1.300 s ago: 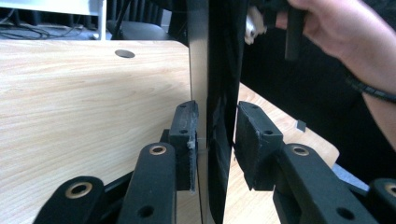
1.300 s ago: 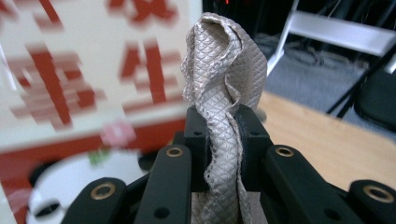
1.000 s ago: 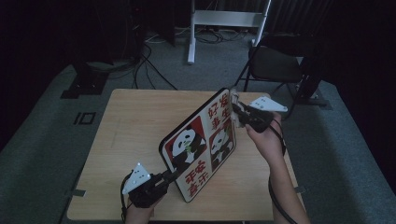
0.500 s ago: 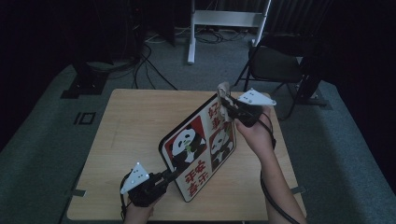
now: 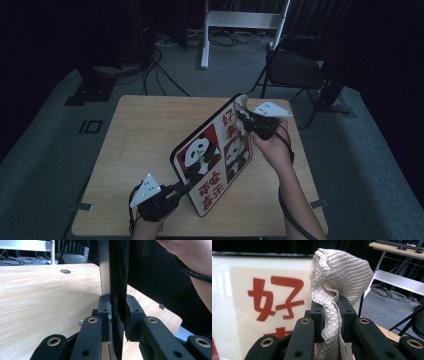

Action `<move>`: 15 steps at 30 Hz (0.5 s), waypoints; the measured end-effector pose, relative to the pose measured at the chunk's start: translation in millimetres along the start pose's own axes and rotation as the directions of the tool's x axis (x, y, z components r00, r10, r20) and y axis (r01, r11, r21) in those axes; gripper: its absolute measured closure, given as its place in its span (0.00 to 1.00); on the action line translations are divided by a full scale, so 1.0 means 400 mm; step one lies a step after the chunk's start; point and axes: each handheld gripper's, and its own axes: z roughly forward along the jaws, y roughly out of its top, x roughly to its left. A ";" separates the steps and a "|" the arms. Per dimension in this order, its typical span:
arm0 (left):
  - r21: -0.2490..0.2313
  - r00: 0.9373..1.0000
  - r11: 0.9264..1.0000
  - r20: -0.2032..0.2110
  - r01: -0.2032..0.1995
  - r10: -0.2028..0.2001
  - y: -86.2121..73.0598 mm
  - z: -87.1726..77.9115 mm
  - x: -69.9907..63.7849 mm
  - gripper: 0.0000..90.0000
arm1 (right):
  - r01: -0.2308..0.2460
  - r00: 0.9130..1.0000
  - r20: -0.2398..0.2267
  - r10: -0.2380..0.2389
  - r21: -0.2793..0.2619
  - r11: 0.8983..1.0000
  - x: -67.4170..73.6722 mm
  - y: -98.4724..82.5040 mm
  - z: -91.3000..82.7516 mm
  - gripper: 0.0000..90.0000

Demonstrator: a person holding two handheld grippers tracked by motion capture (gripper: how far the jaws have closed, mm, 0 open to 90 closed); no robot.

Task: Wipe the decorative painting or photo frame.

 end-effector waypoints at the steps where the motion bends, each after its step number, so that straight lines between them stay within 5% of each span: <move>1: 0.001 1.000 1.000 0.004 0.002 -0.002 0.000 0.000 0.001 0.87 | 0.001 1.000 0.002 -0.001 0.004 1.000 -0.001 -0.003 0.001 0.86; 15: 0.005 1.000 1.000 0.013 -0.013 0.013 0.001 0.000 0.002 0.87 | -0.029 1.000 0.009 0.029 0.066 0.997 -0.018 -0.089 0.012 0.86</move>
